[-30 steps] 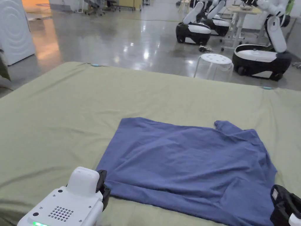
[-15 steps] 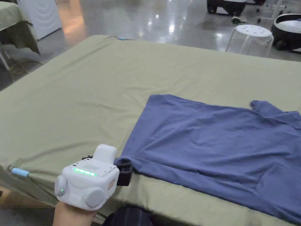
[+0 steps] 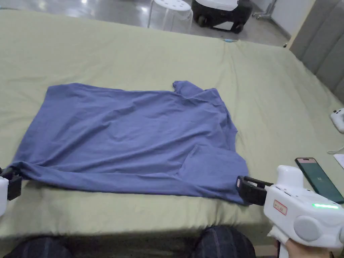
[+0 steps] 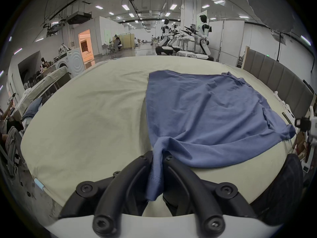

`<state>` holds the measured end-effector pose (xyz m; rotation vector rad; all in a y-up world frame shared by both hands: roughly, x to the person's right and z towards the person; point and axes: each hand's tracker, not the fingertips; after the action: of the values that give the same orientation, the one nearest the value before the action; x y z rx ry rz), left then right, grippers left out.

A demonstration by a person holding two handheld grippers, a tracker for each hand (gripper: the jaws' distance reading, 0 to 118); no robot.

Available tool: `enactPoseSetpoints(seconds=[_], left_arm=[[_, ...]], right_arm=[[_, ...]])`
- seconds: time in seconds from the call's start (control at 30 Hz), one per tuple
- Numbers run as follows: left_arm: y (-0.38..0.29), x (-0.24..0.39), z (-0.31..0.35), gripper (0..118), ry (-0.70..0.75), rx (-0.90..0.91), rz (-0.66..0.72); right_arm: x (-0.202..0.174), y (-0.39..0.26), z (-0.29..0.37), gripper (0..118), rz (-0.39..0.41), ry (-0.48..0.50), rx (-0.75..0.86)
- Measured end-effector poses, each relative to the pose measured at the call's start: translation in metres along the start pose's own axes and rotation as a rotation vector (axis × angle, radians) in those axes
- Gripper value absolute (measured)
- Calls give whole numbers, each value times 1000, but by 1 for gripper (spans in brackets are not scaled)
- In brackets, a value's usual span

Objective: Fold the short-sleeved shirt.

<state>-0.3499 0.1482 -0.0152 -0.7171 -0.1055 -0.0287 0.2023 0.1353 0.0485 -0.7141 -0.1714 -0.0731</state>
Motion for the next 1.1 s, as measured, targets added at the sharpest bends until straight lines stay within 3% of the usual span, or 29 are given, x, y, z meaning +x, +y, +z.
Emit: enactPoseSetpoints(seconds=[0.13, 0.17, 0.2, 0.23, 0.3, 0.43, 0.6, 0.67, 0.77, 0.83, 0.97, 1.0, 1.03, 1.07, 1.1], left_arm=[[1, -1, -6, 10, -10, -10, 8], [1, -1, -7, 10, -8, -12, 7], [0, -2, -8, 10, 0, -16, 8], [1, -4, -7, 10, -17, -21, 14], [4, -8, 5, 8, -47, 9, 23], [21, -12, 24, 8, -24, 31, -15], [80, -3, 10, 8, -11, 25, -41], [104, 0, -18, 8, -1, -44, -85], [134, -1, -78, 8, -45, -172, 7], [144, -4, -115, 8, -33, -261, 74], [145, -12, -146, 10, -48, -339, 215], [141, -21, -154, 19, -43, -330, 192], [139, -23, -149, 47, -52, -308, 189], [136, -24, -138, 55, -57, -235, 171], [132, -24, -123, 62, -36, -158, 124]], right_arm=[[-3, -7, -19, 108, -1, 51, -159], [-2, -7, -23, 88, -17, 36, -197], [0, -7, -26, 43, -32, 44, -194], [0, -7, -17, 19, -40, 44, -132], [1, 2, -7, 8, -24, 79, -108], [1, 33, 27, 7, -57, 86, 28], [-8, 102, 32, 7, -31, 98, 81], [-13, 132, 7, 7, 26, 76, 18], [-31, 158, -52, 8, 109, 15, -30], [-37, 164, -93, 8, 92, -8, -66], [-32, 159, -138, 11, -77, 14, -145], [-31, 155, -140, 26, -105, 23, -147], [-27, 151, -137, 73, -108, 23, -140], [-27, 146, -132, 89, -88, 18, -136], [-30, 141, -124, 102, -21, -8, -138]])
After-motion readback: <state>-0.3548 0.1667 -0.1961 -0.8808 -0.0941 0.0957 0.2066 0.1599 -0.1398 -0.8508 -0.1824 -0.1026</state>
